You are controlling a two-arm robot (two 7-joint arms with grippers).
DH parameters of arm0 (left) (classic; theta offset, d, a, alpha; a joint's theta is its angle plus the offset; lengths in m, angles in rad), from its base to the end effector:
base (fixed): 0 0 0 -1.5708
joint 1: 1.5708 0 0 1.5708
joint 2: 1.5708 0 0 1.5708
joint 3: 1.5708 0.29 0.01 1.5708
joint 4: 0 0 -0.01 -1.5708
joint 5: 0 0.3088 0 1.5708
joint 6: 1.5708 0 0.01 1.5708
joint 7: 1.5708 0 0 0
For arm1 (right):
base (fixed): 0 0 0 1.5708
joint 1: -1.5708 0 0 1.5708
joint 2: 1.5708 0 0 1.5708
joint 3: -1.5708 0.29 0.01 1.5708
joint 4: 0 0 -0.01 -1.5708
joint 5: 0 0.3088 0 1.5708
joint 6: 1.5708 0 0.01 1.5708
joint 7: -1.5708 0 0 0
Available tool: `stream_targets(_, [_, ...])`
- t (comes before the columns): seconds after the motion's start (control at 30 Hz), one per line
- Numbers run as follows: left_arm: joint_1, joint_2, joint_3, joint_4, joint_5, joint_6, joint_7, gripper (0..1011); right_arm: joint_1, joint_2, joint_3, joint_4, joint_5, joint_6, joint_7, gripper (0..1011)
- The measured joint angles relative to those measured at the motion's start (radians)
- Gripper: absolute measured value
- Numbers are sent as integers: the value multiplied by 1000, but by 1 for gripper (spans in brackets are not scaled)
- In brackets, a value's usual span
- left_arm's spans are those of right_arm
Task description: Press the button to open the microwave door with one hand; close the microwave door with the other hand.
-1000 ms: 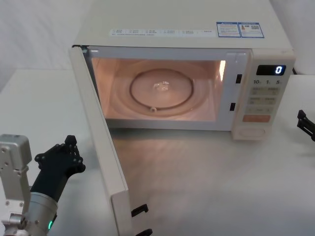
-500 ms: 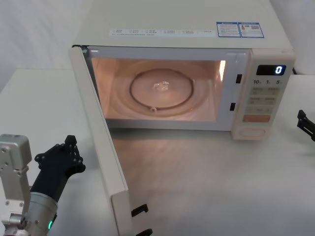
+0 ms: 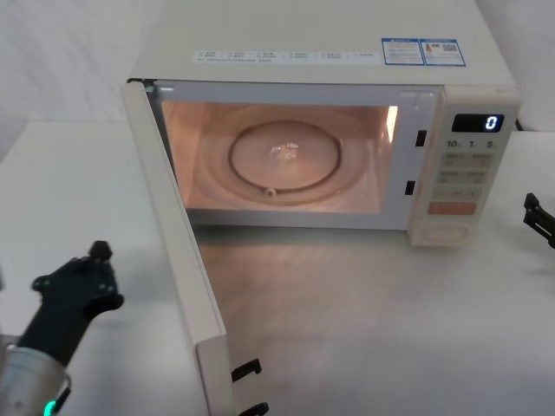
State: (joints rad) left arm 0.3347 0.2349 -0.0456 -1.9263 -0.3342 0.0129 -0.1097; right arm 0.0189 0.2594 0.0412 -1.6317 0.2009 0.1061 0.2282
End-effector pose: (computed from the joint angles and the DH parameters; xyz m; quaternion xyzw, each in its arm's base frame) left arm 0.2356 0.0577 -0.2726 -0.0385 0.0300 0.6510 0.7575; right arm 0.3336 -0.0851 -0.2625 -0.0284 -0.0108 -0.6333 0.7733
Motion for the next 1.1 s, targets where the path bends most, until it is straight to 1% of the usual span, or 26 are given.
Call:
stream_targets(0.07, [33, 7, -34, -37, -30, 8, -24, 0, 0, 0, 0, 0, 0, 0, 0, 1002])
stream_targets(0.1, [33, 7, -34, -37, -30, 8, -24, 0, 0, 0, 0, 0, 0, 0, 0, 1002])
stream_targets(0.17, [64, 19, -62, -72, -61, 10, -51, 0, 0, 0, 0, 0, 0, 0, 0, 1002])
stream_targets(0.27, [89, 33, -76, -96, -82, 10, -77, 0, 0, 0, 0, 0, 0, 0, 0, 1002])
stream_targets(0.3, [105, 45, -83, -113, -94, 9, -94, 0, 0, 0, 0, 0, 0, 0, 0, 1002])
stream_targets(0.33, [105, 45, -83, -113, -94, 9, -94, 0, 0, 0, 0, 0, 0, 0, 0, 1002])
stream_targets(0.4, [133, 72, -90, -140, -117, 2, -132, 0, 0, 0, 0, 0, 0, 0, 0, 1002])
stream_targets(0.6, [171, 122, -92, -184, -159, -14, -204, 0, 0, 0, 0, 0, 0, 0, 0, 1002])
stream_targets(0.63, [179, 138, -92, -196, -175, -16, -228, 0, 0, 0, 0, 0, 0, 0, 0, 1002])
stream_targets(0.7, [188, 159, -94, -209, -200, -20, -262, 0, 0, 0, 0, 0, 0, 0, 0, 1002])
stream_targets(0.77, [191, 167, -95, -213, -209, -21, -273, 0, 0, 0, 0, 0, 0, 0, 0, 1002])
stream_targets(0.87, [201, 199, -97, -228, -240, -32, -319, 0, 0, 0, 0, 0, 0, 0, 0, 1002])
stream_targets(0.93, [204, 210, -97, -233, -247, -36, -334, 0, 0, 0, 0, 0, 0, 0, 0, 1002])
stream_targets(1.0, [208, 230, -94, -241, -257, -43, -353, 0, 0, 0, 0, 0, 0, 0, 0, 1002])
stream_targets(1.03, [208, 230, -94, -241, -257, -43, -353, 0, 0, 0, 0, 0, 0, 0, 0, 1002])
stream_targets(1.1, [210, 249, -86, -246, -269, -45, -370, 0, 0, 0, 0, 0, 0, 0, 0, 1002])
